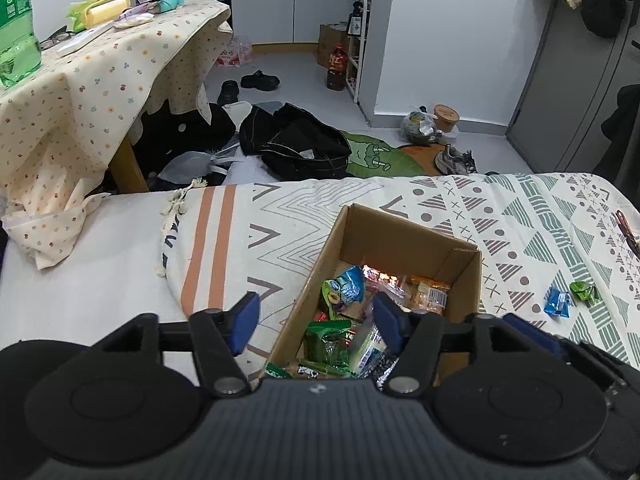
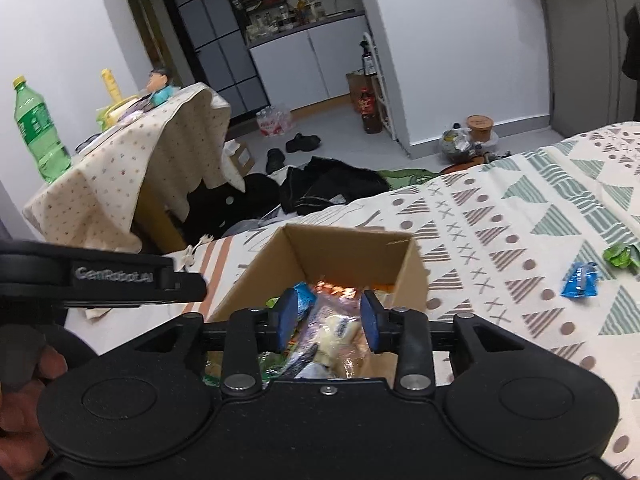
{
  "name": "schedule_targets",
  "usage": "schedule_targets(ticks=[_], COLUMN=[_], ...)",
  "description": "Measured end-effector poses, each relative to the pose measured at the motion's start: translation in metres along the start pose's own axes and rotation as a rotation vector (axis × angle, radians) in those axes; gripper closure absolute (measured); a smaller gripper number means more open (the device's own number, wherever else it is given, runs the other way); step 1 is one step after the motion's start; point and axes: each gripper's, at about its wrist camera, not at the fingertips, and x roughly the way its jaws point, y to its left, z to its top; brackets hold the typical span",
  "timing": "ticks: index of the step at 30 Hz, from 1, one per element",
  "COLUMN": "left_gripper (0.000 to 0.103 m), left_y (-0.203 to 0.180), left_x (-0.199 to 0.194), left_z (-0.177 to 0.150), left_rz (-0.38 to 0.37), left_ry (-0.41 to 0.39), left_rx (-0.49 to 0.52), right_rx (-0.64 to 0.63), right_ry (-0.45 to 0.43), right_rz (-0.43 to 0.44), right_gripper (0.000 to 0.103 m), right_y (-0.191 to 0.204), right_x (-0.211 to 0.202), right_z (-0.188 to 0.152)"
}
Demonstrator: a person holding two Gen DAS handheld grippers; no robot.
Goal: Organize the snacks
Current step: 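Lower both packs into the cardboard box and open both grippers, then move both tools back over the blue and green packs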
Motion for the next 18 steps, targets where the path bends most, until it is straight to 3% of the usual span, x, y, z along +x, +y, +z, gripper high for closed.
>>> schedule_targets(ticks=[3,9,14,18], left_gripper=[0.029,0.022,0.02,0.019], left_y=[-0.002,-0.013,-0.027,-0.043], left_x=[-0.001,0.002,0.006,0.01], left_z=[0.001,0.0,-0.001,-0.002], left_rz=[0.002,-0.01,-0.025,-0.051], left_ry=[-0.018,-0.033,-0.037,-0.032], left_rx=[0.003,0.019,0.033,0.046], right_rx=[0.051,0.106,0.115,0.114], right_ry=[-0.012,-0.029,-0.04,-0.042], right_rz=[-0.024,-0.084,-0.12,-0.15], right_gripper=[0.068,0.067,0.051,0.049], right_y=[-0.019,-0.051,-0.067,-0.077], right_x=[-0.006,-0.018,-0.024,-0.024], right_z=[0.004,0.007,0.006,0.005])
